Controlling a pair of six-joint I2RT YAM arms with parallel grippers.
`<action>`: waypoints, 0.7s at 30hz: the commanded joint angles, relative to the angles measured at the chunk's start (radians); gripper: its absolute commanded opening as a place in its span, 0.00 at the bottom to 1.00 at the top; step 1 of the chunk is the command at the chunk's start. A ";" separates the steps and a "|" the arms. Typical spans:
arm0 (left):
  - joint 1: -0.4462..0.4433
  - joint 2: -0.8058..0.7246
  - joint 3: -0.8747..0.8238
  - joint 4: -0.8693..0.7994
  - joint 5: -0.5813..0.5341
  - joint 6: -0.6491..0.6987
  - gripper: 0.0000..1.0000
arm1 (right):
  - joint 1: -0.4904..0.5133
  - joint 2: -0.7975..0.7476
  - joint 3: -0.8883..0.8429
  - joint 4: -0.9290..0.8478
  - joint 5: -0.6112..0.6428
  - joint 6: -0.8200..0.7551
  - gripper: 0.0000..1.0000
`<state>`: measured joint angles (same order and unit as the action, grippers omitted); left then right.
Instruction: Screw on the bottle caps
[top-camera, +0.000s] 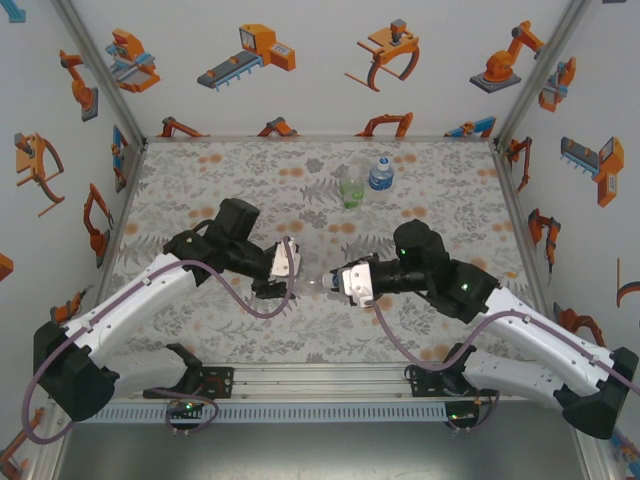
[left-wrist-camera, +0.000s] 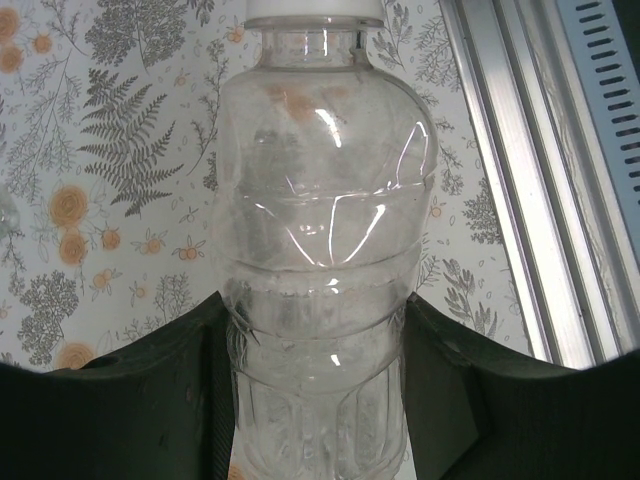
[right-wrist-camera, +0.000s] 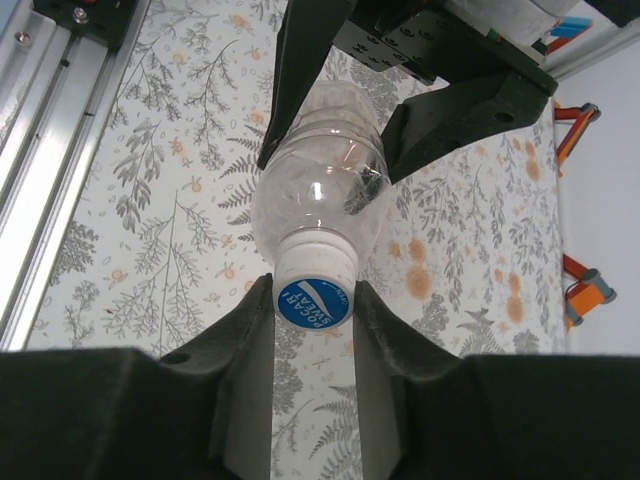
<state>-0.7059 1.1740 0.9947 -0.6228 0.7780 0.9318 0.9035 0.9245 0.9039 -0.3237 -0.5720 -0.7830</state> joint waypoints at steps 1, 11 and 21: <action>-0.003 0.000 0.005 -0.018 0.024 0.016 0.00 | -0.002 -0.026 -0.008 0.058 0.005 0.130 0.12; -0.005 0.012 0.017 -0.018 -0.042 -0.012 0.00 | -0.002 -0.041 -0.172 0.324 0.456 1.575 0.00; -0.011 0.015 0.022 -0.016 -0.045 -0.019 0.00 | -0.002 0.006 -0.190 0.322 0.487 2.136 0.00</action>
<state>-0.6994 1.1877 0.9947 -0.6506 0.6586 0.9035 0.9047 0.9016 0.6815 -0.0216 -0.1444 1.1378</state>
